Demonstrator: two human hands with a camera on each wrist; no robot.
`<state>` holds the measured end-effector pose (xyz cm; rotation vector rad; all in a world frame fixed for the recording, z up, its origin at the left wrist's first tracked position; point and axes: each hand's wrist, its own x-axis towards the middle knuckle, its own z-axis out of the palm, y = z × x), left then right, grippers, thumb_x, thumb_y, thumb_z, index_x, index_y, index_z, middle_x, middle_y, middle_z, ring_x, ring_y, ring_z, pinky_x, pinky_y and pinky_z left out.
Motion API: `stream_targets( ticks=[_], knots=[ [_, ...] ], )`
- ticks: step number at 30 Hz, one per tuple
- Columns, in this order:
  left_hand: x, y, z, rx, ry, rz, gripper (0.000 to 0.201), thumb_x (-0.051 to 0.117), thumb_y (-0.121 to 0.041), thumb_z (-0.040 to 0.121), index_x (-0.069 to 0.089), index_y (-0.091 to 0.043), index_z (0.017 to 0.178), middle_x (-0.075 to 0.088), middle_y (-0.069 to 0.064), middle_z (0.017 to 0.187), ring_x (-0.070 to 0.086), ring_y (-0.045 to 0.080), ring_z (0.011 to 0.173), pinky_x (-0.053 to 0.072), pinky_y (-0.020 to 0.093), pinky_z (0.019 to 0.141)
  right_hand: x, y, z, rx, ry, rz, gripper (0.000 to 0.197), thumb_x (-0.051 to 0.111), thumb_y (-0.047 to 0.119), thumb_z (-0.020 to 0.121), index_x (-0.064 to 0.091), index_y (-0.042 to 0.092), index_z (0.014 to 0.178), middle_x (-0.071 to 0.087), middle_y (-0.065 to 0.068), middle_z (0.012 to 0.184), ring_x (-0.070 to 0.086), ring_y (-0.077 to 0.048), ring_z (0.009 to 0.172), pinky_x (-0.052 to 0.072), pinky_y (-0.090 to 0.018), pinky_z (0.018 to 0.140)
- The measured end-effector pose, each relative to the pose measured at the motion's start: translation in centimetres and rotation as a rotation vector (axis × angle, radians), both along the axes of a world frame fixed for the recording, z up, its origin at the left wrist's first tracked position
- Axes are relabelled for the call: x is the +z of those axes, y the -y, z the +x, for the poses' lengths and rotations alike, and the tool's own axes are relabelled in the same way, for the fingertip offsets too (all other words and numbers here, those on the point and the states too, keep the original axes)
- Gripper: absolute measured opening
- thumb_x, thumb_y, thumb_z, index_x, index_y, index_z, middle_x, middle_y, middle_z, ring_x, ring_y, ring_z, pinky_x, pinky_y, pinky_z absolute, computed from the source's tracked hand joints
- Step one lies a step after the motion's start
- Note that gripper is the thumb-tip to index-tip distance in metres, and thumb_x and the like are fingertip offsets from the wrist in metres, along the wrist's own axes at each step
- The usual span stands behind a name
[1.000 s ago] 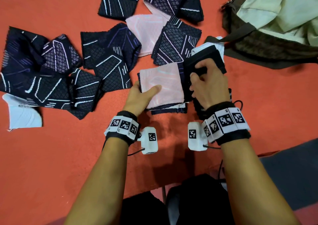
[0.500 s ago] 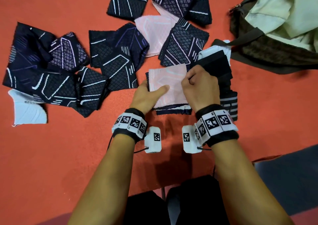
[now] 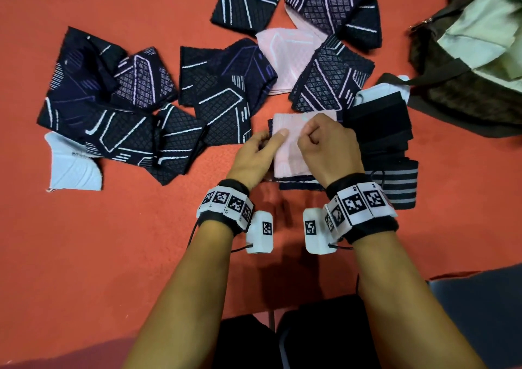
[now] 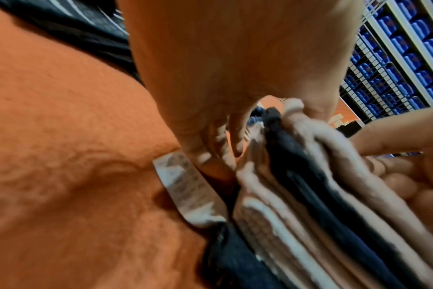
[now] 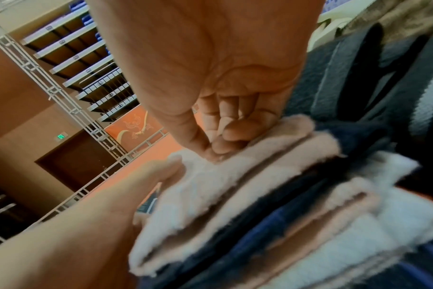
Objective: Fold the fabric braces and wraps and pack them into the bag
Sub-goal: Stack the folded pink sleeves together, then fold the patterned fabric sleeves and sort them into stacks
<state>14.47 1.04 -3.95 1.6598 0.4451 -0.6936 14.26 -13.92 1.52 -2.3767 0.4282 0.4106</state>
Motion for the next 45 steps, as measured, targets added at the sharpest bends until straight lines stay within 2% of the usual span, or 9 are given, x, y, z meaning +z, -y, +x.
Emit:
stream_targets(
  ticks=[2,6,11,17,22,28,32,38,45],
  knots=[
    [0.4,-1.5,-0.2,0.072,0.006,-0.027,0.038,0.058,-0.062,0.084,0.065,-0.025,0.090,0.067,-0.011,0.079,0.063,0.011,0.073,0.051,0.033,0.068,0.3,-1.6,0.6,0.032,0.032,0.047,0.008,0.055,0.025,0.087,0.060,0.019,0.086,0.065,0.002,0.072,0.063,-0.025,0.076,0.054,-0.040,0.074],
    [0.6,-6.7,-0.3,0.158,0.115,0.089,0.014,0.063,-0.037,0.092,0.067,-0.024,0.095,0.070,0.001,0.088,0.063,0.017,0.080,0.053,0.038,0.082,0.6,-6.8,1.7,0.163,0.016,0.109,0.009,0.055,0.025,0.087,0.061,0.020,0.090,0.067,-0.002,0.076,0.063,-0.031,0.081,0.053,-0.042,0.076],
    [0.7,-14.1,-0.8,0.269,0.179,0.242,0.020,0.057,-0.026,0.087,0.069,-0.019,0.101,0.071,0.001,0.086,0.063,0.016,0.075,0.055,0.042,0.081,0.1,-14.6,2.1,0.380,-0.011,0.113,0.011,0.050,0.027,0.087,0.057,0.019,0.090,0.067,-0.006,0.074,0.064,-0.035,0.078,0.054,-0.042,0.071],
    [0.8,-20.4,-2.1,0.412,0.199,0.260,0.022,0.052,-0.002,0.096,0.065,-0.020,0.091,0.067,-0.002,0.082,0.059,0.005,0.068,0.049,0.024,0.073,-1.0,-20.5,2.9,0.480,-0.052,0.072,0.017,0.054,0.022,0.092,0.059,0.017,0.108,0.065,-0.005,0.109,0.063,-0.033,0.099,0.053,-0.043,0.086],
    [0.0,-24.3,-3.3,0.515,0.174,0.330,0.007,0.054,-0.020,0.080,0.059,-0.025,0.083,0.061,-0.001,0.077,0.057,0.017,0.070,0.047,0.032,0.069,-1.7,-24.3,3.8,0.486,0.017,0.038,0.032,0.058,0.019,0.091,0.051,0.015,0.122,0.046,-0.007,0.129,0.059,-0.033,0.102,0.049,-0.042,0.083],
    [-0.6,-25.7,-3.9,0.600,0.163,0.190,0.024,0.052,0.005,0.096,0.041,-0.013,0.107,0.058,0.000,0.083,0.060,0.013,0.067,0.054,0.026,0.063,-2.7,-26.5,4.6,0.431,0.031,0.097,0.058,0.061,0.018,0.090,0.038,0.019,0.143,0.048,-0.007,0.141,0.057,-0.031,0.116,0.049,-0.043,0.091],
    [-0.3,-25.8,-3.6,0.632,0.189,0.156,0.031,0.053,0.009,0.093,0.042,-0.012,0.112,0.051,-0.004,0.080,0.056,0.000,0.061,0.052,0.022,0.060,-3.4,-26.5,4.0,0.480,-0.057,0.107,0.045,0.062,0.027,0.088,0.047,0.020,0.131,0.065,-0.008,0.120,0.062,-0.032,0.106,0.052,-0.043,0.089],
    [0.1,-25.3,-3.8,0.523,0.245,0.181,0.028,0.058,-0.013,0.076,0.055,-0.023,0.103,0.065,-0.011,0.092,0.060,0.006,0.083,0.053,0.038,0.089,-4.2,-25.0,1.5,0.499,-0.138,0.122,0.045,0.056,0.061,0.089,0.062,0.017,0.091,0.071,-0.005,0.094,0.065,-0.027,0.091,0.050,-0.034,0.080],
    [0.9,-21.8,-4.2,0.348,0.129,0.025,0.040,0.050,-0.012,0.075,0.062,-0.024,0.112,0.070,-0.007,0.108,0.065,0.010,0.103,0.050,0.034,0.101,-3.0,-21.2,0.1,0.181,-0.087,0.364,0.045,0.062,0.047,0.094,0.051,0.023,0.130,0.064,0.009,0.113,0.060,-0.015,0.108,0.038,-0.020,0.088]
  ],
)
